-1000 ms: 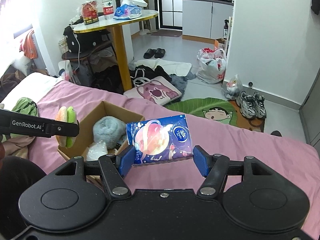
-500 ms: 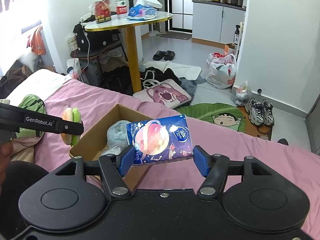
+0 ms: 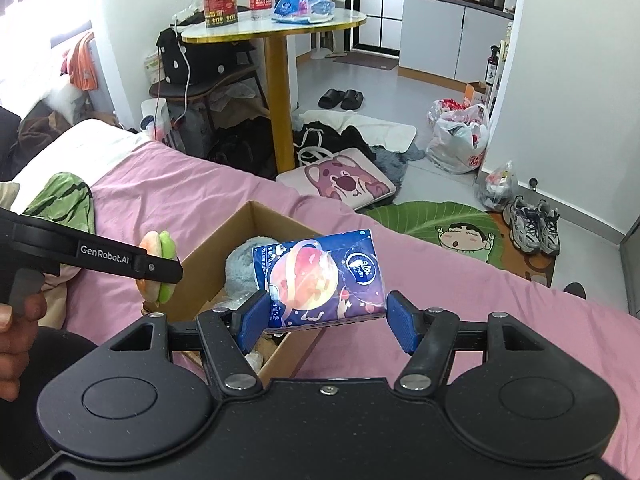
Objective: Organize soft objects
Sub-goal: 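Carry the burger plush with the left gripper over the box while the right gripper carries the tissue pack, then open both grippers to drop the burger plush and tissue pack into the box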
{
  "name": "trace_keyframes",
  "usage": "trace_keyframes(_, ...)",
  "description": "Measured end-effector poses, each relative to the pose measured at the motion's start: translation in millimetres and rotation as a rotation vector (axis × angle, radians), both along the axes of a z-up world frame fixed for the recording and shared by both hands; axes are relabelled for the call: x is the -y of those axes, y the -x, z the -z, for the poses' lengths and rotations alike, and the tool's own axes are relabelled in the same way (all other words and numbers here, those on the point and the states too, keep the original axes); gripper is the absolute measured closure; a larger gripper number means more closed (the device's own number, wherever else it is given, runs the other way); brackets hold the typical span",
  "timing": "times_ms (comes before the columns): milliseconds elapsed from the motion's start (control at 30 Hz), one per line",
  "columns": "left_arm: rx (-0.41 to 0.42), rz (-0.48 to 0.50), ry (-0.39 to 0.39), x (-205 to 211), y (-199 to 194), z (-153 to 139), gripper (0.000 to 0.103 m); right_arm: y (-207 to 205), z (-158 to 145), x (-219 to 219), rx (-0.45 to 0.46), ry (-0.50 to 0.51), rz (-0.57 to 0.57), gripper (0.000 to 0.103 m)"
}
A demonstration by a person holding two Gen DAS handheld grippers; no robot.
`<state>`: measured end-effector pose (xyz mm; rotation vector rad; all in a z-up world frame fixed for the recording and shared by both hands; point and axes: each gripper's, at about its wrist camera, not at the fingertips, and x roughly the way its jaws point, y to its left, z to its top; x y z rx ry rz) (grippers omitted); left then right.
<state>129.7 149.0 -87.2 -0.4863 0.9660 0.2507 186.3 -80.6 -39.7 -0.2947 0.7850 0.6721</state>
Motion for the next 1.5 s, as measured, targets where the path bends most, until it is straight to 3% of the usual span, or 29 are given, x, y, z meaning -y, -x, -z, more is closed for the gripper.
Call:
trace_keyframes(133,-0.019,-0.003,0.02,-6,-5,10,0.064,-3,5,-7,-0.012,0.013,-0.001,0.041)
trace_keyframes(333,-0.085,-0.014,0.077,-18,-13,29,0.055,-7,14,-19,-0.028,0.036,-0.011,0.041)
trace_keyframes(400,-0.082,-0.014,0.086,-22,-12,30,0.048,-8,16,-23,-0.031,0.042,-0.016,0.041)
trace_keyframes(1033,-0.048,-0.08,0.076,-42,5,12,0.043,-12,40,-50,-0.032,0.121,-0.055,0.041)
trace_keyframes(1267,-0.039,-0.084,0.062,-42,12,3,0.042,-15,51,-52,-0.069,0.099,-0.057,0.037)
trace_keyframes(1333,-0.038,-0.083,0.055,-40,14,0,0.04,-16,49,-47,-0.077,0.08,-0.037,0.032)
trace_keyframes(1400,-0.033,-0.086,0.047,-38,15,-3,0.031,-18,46,-40,-0.079,0.064,-0.015,0.032)
trace_keyframes(1500,-0.023,-0.08,0.04,-34,15,-7,0.027,-21,41,-27,-0.086,0.04,0.012,0.032)
